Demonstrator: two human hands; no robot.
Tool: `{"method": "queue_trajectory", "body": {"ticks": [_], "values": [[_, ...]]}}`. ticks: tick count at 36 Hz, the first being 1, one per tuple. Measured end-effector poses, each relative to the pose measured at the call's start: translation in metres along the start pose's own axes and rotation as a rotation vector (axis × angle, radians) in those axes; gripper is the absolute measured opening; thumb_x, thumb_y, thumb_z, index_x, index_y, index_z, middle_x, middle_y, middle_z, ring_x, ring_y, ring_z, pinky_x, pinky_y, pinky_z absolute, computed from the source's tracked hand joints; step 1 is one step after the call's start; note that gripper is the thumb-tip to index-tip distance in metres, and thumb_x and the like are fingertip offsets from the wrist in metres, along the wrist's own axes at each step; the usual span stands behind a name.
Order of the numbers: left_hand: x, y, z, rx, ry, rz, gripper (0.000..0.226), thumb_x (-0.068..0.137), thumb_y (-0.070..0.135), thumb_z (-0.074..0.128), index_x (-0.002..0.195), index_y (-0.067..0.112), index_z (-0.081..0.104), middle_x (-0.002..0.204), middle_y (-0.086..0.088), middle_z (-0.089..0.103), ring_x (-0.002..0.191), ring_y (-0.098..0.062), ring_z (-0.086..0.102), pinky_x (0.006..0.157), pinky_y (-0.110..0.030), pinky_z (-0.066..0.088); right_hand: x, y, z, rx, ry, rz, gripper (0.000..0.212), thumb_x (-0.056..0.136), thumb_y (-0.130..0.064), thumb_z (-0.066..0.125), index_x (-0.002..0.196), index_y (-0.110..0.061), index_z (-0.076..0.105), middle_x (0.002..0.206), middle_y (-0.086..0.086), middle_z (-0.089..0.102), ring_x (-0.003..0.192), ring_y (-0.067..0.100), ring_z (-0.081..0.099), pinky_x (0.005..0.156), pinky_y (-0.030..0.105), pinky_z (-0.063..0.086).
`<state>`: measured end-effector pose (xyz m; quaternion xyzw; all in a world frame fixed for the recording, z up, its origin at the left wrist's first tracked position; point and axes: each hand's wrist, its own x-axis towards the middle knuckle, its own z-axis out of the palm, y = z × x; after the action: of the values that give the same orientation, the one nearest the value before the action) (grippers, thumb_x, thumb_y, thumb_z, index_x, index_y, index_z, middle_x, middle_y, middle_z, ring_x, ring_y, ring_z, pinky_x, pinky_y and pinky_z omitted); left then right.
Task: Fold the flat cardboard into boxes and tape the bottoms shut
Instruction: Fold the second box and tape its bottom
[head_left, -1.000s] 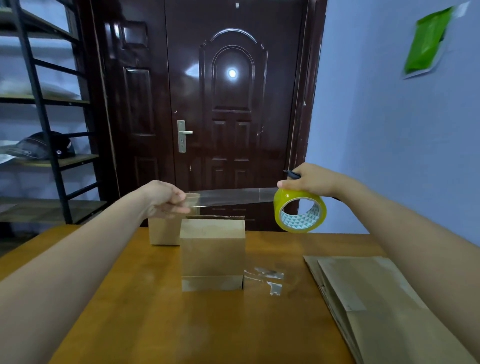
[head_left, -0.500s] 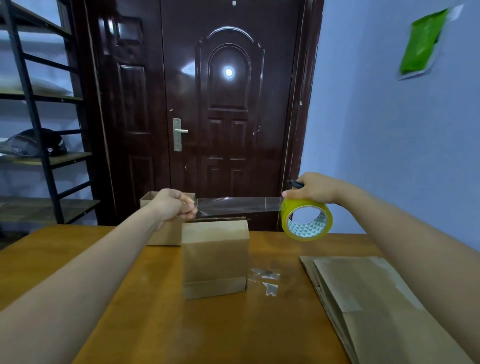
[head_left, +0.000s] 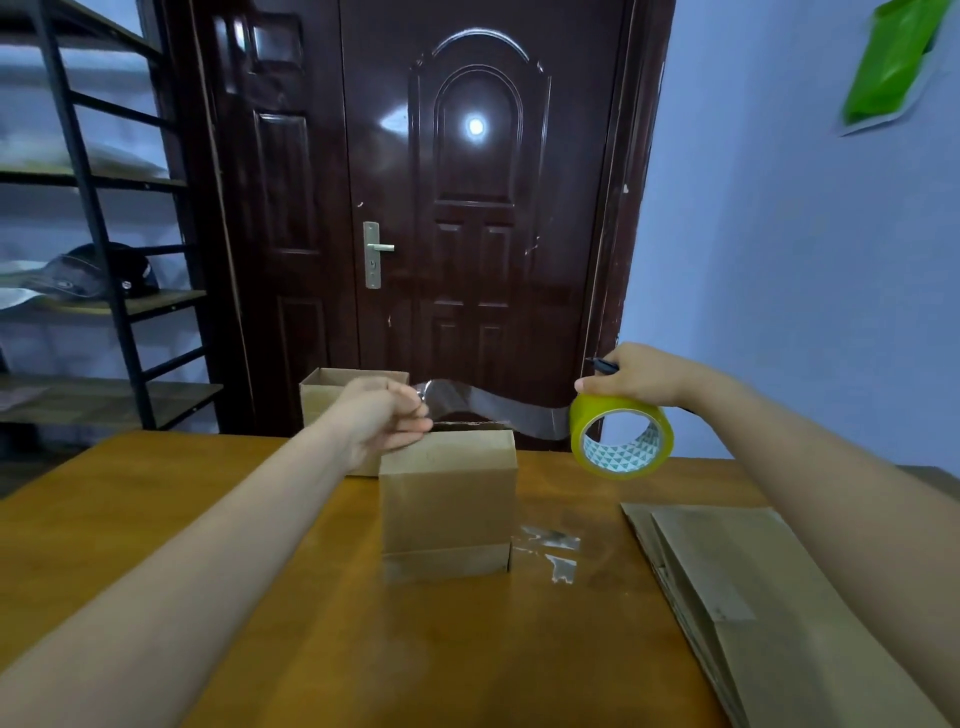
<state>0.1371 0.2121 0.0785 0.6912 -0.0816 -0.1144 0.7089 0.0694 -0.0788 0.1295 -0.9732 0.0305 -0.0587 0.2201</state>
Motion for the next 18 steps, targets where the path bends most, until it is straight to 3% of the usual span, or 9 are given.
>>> {"method": "queue_trajectory", "body": {"ticks": [2,10,18], "values": [[0.002,-0.011,0.003,-0.001,0.028,-0.005,0.02,0.095,-0.004,0.047,0.081,0.008,0.053,0.076,-0.01,0.064,0.072,-0.021,0.066,0.076,-0.033,0.056,0.0,-0.001,0.002,-0.002,-0.006,0.002,0.047,0.089,-0.044,0.062,0.061,-0.012,0.042,0.053,0.002,0.036,0.049,0.015,0.035,0.057,0.031,0.033],[0.006,-0.024,0.014,0.145,0.119,0.14,0.016,0.096,-0.001,0.046,0.084,0.01,0.049,0.077,-0.009,0.061,0.068,-0.017,0.063,0.071,-0.027,0.055,-0.002,-0.005,0.004,-0.018,-0.032,-0.003,0.049,0.09,-0.043,0.06,0.057,-0.013,0.039,0.052,0.001,0.034,0.046,0.014,0.033,0.054,0.029,0.032],[0.014,-0.037,0.008,0.128,0.185,0.244,0.01,0.095,0.001,0.049,0.088,0.007,0.053,0.079,-0.012,0.062,0.078,-0.019,0.062,0.079,-0.032,0.056,0.0,-0.009,-0.001,-0.006,-0.021,-0.01,0.047,0.09,-0.042,0.06,0.058,-0.013,0.041,0.052,0.0,0.037,0.047,0.013,0.036,0.054,0.028,0.034]]}}
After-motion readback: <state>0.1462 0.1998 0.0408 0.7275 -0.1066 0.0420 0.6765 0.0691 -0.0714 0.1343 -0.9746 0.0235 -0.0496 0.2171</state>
